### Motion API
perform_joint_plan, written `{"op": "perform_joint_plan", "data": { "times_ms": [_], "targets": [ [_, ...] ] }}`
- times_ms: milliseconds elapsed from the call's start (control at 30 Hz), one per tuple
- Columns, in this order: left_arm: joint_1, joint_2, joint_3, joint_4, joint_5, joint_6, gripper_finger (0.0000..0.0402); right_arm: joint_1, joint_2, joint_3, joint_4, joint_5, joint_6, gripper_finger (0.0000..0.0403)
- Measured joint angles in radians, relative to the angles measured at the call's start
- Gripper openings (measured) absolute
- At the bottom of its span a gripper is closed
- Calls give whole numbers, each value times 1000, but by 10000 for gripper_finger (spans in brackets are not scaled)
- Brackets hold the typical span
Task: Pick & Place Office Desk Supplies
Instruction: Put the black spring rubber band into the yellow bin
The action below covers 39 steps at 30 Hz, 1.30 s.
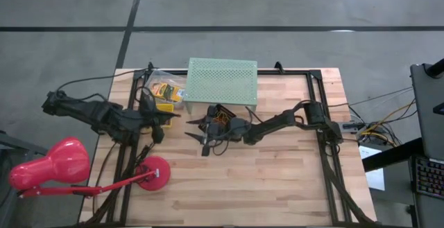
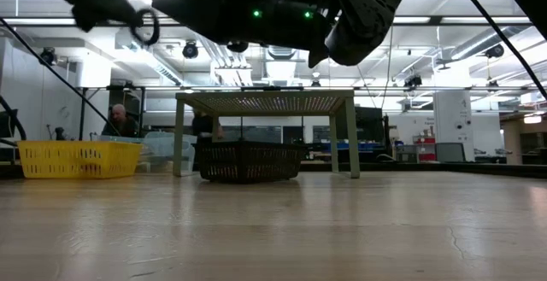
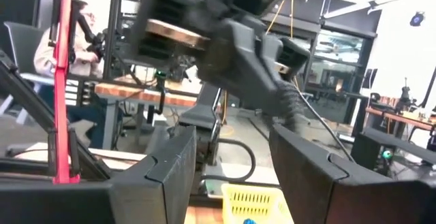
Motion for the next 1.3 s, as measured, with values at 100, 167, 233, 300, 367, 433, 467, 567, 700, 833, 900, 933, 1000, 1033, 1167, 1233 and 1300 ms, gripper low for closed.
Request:
{"op": "perform_joint_plan", "data": {
  "times_ms": [100,167,233,300,367,433,467,567,700,833,900,933,1000,1033,1167,1233,1300],
  "targets": [
    [2,0,23,-141,-106,-178,16,0,0,0,-6,0,0,181],
    [2,0,27,-204,-153,-287,16,0,0,0,-4,0,-1,179],
    [3,1,27,-247,-173,-378,16,-1,0,0,-4,0,-3,177],
    [7,1,27,-270,-180,-443,16,-1,0,0,-5,0,-3,175],
    [17,7,26,-283,-180,-505,16,-1,0,0,-4,0,-2,176],
    [33,17,21,-303,-171,-570,16,-2,0,0,-4,0,-2,177],
    [45,25,20,-318,-169,-595,16,-2,0,0,-5,0,-3,177],
    [87,64,20,-367,-159,-648,16,-2,0,0,-6,0,-1,178],
    [166,133,20,-398,-67,-677,16,-2,0,0,-7,0,-7,178],
    [245,210,20,-422,-2,-678,16,-2,0,0,-7,0,-8,178],
    [281,245,20,-443,22,-677,16,-2,0,0,-8,0,-8,178],
    [299,261,20,-453,34,-677,16,-2,0,0,-12,0,-7,178],
    [333,288,20,-480,56,-676,16,-2,0,0,-25,0,-9,178],
    [349,301,20,-490,68,-674,16,-2,0,0,-29,0,-9,178],
    [395,338,20,-483,131,-609,17,-2,0,0,-31,0,-8,178],
    [408,353,20,-479,169,-599,17,-2,-1,0,-31,0,-8,178],
    [418,367,20,-479,195,-599,17,-2,-1,0,-33,0,-3,178]
  ]
}}
